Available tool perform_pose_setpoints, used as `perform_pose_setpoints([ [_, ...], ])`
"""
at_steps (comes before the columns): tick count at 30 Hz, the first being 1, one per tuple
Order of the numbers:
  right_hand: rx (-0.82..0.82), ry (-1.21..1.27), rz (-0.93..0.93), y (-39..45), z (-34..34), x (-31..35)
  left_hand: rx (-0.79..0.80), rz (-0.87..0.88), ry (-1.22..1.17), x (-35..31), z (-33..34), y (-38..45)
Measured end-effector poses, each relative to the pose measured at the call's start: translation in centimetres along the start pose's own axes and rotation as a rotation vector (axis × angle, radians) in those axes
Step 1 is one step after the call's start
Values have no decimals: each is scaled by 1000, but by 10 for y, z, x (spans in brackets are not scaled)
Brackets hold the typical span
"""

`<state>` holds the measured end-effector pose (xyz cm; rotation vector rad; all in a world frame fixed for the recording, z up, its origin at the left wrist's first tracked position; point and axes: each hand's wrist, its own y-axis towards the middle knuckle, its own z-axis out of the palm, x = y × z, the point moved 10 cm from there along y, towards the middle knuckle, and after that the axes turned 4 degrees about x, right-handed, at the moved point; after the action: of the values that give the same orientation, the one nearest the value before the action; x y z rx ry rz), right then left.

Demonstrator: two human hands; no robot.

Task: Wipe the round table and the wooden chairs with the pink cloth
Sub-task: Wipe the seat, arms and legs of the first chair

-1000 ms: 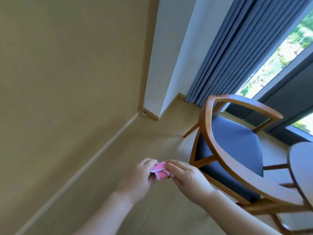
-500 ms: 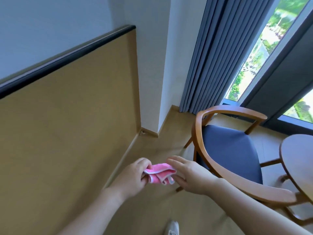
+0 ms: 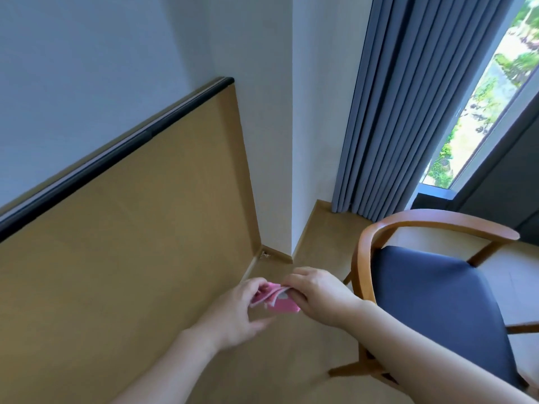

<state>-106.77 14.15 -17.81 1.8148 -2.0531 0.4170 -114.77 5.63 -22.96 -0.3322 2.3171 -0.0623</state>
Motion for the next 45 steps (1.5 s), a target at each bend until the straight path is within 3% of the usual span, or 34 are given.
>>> perform_pose_setpoints([
  [8,-50,85,56,57,-15,-26,-79,-7,-38,20,-41,68],
  [15,17,215,462,88,18,-99,-29,160,-111,44,-75,135],
  [20,-135,261,717,100,28,-134,176,212,-132,80,-82,190],
  [24,-215,258,805,101,30,-150,366,227,-132,92,-56,219],
  [29,-230,236,839,87,42,-176,453,281,-106,85,-11,250],
  [38,-306,91,945,51,38,-243,426,281,-100,88,61,311],
  [45,-109,-238,984,59,71,-329,353,455,-108,114,130,394],
])
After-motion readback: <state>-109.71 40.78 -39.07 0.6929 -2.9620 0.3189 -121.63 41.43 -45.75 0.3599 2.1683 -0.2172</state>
